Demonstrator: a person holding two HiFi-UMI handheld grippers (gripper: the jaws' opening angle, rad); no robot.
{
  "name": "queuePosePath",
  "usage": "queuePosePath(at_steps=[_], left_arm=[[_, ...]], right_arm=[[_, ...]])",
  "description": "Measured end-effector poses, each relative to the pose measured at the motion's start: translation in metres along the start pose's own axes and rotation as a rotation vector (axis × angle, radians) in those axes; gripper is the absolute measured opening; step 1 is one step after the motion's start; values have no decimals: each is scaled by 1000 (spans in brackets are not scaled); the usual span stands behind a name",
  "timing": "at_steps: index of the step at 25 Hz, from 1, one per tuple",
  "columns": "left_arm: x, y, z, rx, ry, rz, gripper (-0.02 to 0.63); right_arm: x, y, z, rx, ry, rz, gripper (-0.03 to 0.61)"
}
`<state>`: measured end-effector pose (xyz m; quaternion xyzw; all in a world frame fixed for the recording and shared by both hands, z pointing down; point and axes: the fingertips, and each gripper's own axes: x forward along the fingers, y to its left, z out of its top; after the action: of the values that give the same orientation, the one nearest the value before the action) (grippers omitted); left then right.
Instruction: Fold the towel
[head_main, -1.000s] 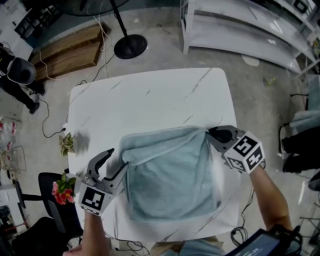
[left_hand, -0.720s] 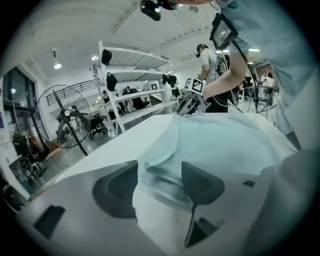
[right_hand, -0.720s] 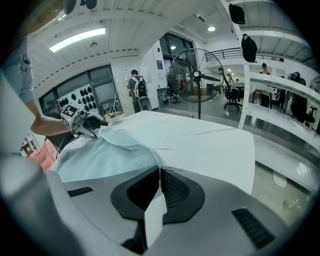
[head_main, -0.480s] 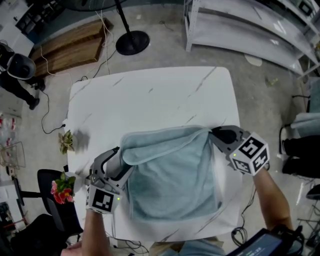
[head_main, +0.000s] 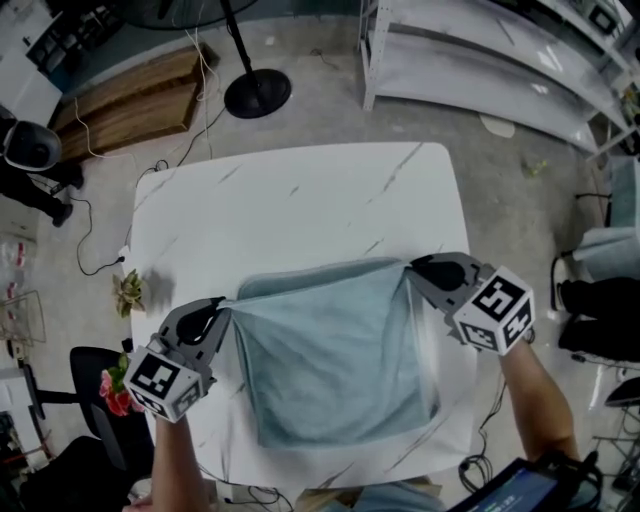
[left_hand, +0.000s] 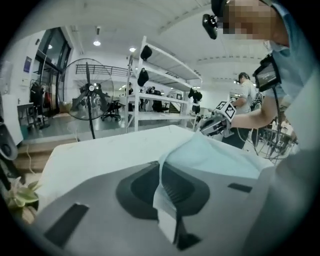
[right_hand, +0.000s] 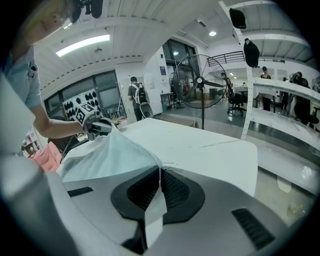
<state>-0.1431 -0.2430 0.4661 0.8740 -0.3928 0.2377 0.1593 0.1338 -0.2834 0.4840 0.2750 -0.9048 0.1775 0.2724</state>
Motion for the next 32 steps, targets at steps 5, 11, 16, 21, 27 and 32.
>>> queuePosePath(at_steps=[5, 11, 16, 21, 27, 32], left_arm=[[32, 23, -23, -4, 100, 134, 20], [45, 24, -25, -95, 124, 118, 180], [3, 29, -20, -36, 147, 178, 307], [-62, 10, -9, -156, 29, 199, 304], [-111, -86, -73, -289, 61, 122, 256], [-126, -149, -142, -377, 102, 75, 244]], right_arm=[[16, -14, -14, 21, 55, -54, 26], [24, -21, -22, 93, 64, -57, 82], [2, -8, -11, 142, -10, -45, 183], [-28, 26, 1, 125, -59, -76, 176], [-69, 101, -29, 98, -48, -75, 170], [-96, 163, -94, 137, 9, -3, 179]])
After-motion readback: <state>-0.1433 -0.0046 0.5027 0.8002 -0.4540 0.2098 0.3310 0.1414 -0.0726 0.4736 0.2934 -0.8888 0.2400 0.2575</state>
